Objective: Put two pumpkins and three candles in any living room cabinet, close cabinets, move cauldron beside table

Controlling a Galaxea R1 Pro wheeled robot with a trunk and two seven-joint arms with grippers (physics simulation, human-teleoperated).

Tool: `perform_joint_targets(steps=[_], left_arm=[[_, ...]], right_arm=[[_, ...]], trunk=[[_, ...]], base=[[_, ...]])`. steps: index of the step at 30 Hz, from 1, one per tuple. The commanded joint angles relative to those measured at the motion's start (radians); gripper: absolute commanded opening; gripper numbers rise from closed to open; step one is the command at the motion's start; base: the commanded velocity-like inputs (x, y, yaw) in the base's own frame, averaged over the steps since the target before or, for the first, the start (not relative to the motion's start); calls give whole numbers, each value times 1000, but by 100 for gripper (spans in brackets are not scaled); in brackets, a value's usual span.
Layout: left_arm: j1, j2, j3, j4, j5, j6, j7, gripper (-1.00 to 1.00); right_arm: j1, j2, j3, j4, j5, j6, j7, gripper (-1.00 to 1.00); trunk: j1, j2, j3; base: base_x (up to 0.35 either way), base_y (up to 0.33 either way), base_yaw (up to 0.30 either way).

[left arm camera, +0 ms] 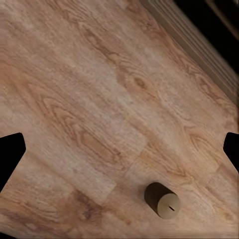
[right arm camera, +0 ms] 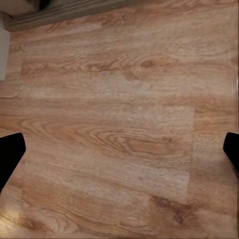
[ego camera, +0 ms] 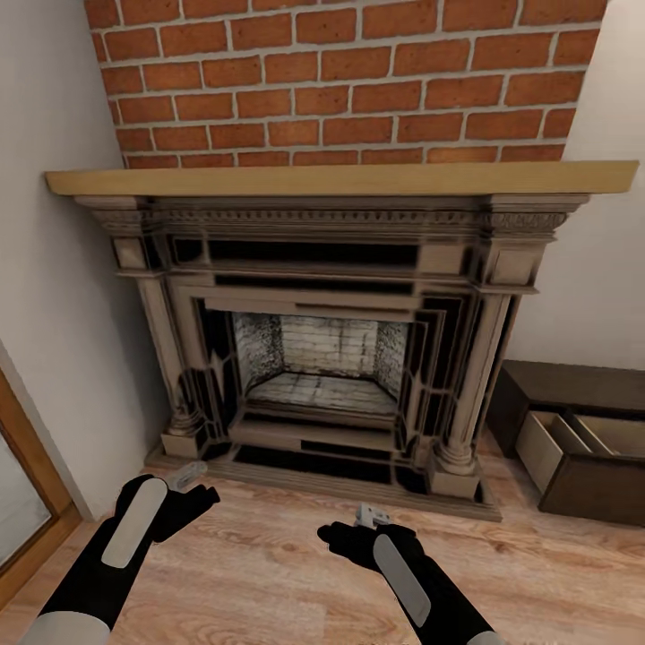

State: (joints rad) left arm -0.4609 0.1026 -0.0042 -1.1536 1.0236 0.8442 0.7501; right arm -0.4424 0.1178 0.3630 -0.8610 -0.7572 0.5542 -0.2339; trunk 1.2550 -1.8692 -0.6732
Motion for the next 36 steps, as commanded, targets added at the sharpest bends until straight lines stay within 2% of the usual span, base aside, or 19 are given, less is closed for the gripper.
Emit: perform_joint_targets(steps=[1, 15, 25, 36], left_arm=[[0, 0, 0, -2, 11, 1, 10, 100], [-1, 1, 1, 0, 17, 1, 9, 100], [-1, 2, 1, 2, 19, 2, 9, 100], [-1, 1, 1, 0, 18, 1, 9, 100]], right_arm=[[-1, -1, 3, -1, -10, -1, -10, 100], [-1, -1, 2, 0, -11, -3, -10, 100], [-1, -4, 2, 0, -10, -5, -10, 100], [-1, -4, 2, 11, -9, -5, -10, 100]], trunk=[[0, -1, -1], [0, -1, -4], [0, -1, -5], [0, -1, -5]], base=[[-5, 0, -291], [-88, 5, -286], [-56, 45, -67], [-24, 29, -239]])
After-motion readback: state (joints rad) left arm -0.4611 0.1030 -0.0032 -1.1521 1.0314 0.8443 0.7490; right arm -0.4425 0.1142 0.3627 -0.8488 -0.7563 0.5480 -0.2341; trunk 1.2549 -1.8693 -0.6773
